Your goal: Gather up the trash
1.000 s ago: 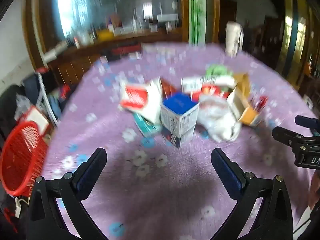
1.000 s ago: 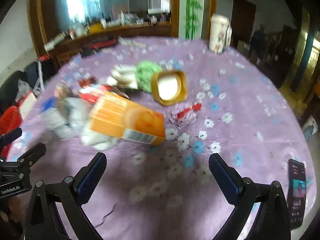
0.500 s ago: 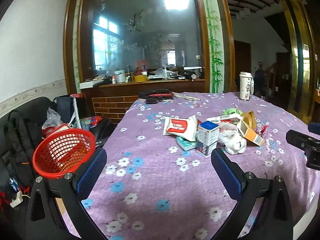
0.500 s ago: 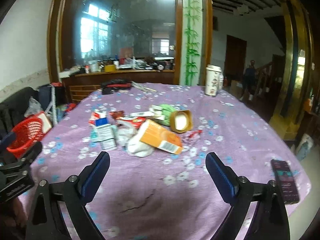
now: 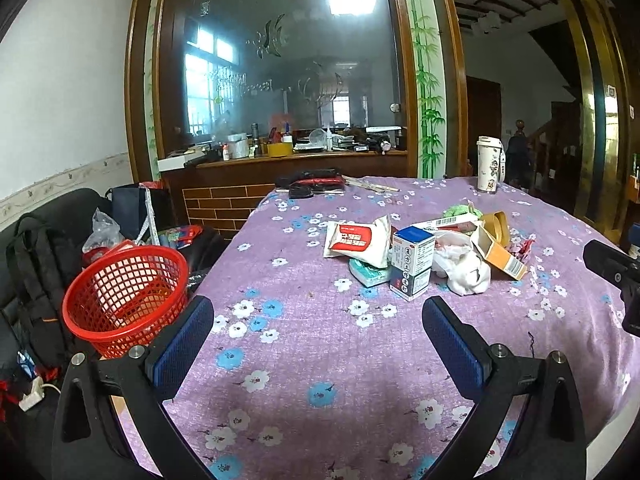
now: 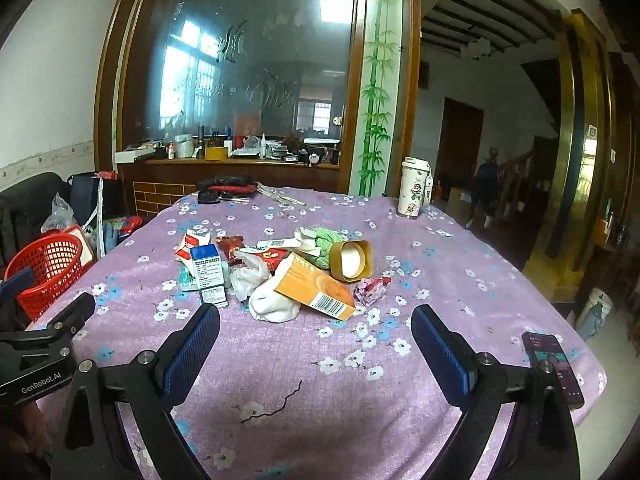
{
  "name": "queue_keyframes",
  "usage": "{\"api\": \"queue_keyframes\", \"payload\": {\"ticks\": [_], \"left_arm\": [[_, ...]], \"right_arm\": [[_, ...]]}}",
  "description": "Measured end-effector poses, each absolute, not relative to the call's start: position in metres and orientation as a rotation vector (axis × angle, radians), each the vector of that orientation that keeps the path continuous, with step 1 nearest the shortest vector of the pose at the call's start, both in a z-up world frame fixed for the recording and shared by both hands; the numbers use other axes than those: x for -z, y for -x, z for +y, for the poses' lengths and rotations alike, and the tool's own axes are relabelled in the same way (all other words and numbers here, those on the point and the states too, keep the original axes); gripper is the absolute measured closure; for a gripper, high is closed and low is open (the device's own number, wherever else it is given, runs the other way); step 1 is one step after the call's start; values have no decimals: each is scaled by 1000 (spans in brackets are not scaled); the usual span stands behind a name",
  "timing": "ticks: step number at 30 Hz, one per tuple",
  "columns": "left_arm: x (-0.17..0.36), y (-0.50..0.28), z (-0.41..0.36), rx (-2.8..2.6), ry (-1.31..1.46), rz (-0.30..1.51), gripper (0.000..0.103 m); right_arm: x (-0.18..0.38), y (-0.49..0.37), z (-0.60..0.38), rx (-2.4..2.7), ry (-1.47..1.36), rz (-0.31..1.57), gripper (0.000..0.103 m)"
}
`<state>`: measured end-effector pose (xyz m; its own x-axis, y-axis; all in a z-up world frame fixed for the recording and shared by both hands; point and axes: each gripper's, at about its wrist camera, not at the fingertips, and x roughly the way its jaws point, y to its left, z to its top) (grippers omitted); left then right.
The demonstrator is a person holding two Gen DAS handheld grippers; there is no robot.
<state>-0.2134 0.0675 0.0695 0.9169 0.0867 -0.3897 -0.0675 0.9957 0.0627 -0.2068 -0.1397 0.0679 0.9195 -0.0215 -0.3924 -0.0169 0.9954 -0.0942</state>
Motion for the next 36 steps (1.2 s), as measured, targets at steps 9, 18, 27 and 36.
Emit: {"api": "queue_keyframes", "payload": {"ticks": [9,18,27,36], "left_arm": [[-67,209,63,-77,-59,423,0],[-63,205,58,-77,-74,440,0],[-59,202,54,-78,-87,458,0],[-57,200,49,-73,-98,468,0]], "right_arm": [[-60,200,-142,-17,100,440,5],[-54,196,-144,-30,92,461,5],[-51,193,-146,-41,82,483,5],[-47,188,-147,-50,74,503,5]]}}
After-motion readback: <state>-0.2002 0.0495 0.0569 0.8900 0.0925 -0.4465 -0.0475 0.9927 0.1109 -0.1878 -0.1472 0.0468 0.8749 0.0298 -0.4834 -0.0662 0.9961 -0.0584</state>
